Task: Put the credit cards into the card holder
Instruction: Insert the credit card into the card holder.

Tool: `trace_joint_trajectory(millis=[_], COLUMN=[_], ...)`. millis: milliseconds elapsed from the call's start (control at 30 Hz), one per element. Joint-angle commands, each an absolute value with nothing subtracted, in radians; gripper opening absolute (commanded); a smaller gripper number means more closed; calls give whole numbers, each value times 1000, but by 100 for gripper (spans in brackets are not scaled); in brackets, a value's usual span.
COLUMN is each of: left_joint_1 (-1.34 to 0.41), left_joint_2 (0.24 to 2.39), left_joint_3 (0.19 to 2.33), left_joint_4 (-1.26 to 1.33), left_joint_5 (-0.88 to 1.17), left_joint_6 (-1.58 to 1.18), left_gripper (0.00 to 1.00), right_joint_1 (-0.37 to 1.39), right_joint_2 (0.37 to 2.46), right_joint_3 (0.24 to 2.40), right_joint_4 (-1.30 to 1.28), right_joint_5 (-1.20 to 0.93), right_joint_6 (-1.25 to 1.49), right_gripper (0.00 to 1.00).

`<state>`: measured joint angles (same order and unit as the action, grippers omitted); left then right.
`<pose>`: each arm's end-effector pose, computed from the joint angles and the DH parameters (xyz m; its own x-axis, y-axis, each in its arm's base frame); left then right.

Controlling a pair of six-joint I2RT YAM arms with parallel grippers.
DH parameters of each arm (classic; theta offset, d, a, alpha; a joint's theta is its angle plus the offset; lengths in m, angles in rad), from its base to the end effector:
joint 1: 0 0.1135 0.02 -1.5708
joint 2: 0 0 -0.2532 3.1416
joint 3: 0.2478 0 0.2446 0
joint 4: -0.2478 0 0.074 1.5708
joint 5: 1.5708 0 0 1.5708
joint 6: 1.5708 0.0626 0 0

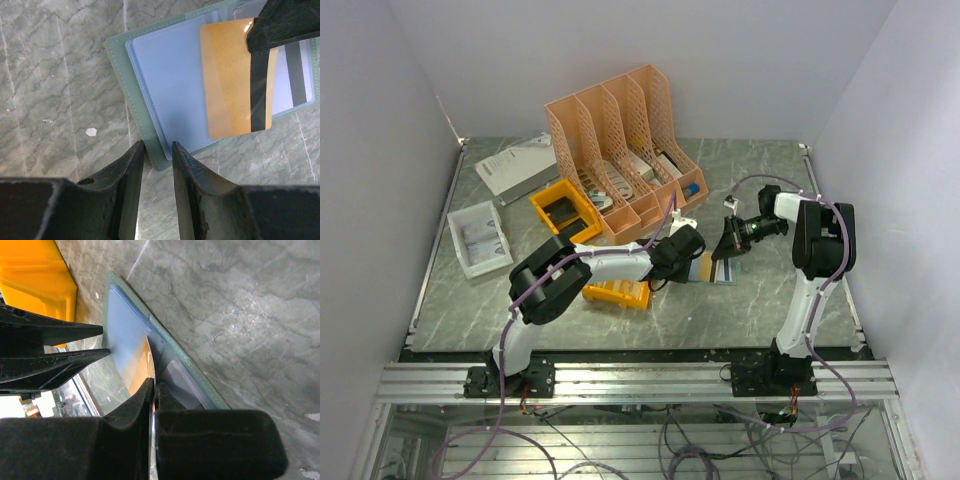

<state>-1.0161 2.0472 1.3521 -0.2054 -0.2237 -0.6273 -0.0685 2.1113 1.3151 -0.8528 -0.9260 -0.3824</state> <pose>0.2438 -0.3672 0.1269 -0.7781 0.1691 -0.6050 0.3701 0.9016 -0.2239 0.3529 0.0259 0.0918 -0.9614 -0.1588 -0.2248 -0.2752 0.5778 0.7684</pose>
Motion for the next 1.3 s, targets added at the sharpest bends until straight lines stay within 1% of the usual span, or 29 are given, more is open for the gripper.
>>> trace_joint_trajectory(millis=[0,400,667,767,900,1067,1267], left_joint_1=[-1008,-1002,-998,-999,-1004,-1037,-1085], left_joint_2=[2092,2106,2104,2070,1989,1958,2050], left_joint_3=[1376,1377,1379,1370,1357,1400,1508], left_joint_4=[-222,-217,-210,-199,-182,-148,-122], left_joint_5=[-237,-221,-213,-204,-183,-138,-153], left_joint_6=[-611,-608,-608,-605,-607,-631,-677], left_gripper=[40,40,41,41,41,42,42], right_joint_1=[-48,-5,14,15,15,15,15], right_joint_2=[2163,2207,2230,2232,2226,2218,2216], right_joint_3=[1342,1411,1444,1457,1450,1443,1438], right_joint_4=[-837,-867,-875,-879,-875,-877,-877], right_joint_5=[-851,-859,-859,-864,-873,-905,-929], right_joint_6=[-414,-413,-407,-406,-402,-402,-394], right_gripper=[0,2,7,11,12,12,13])
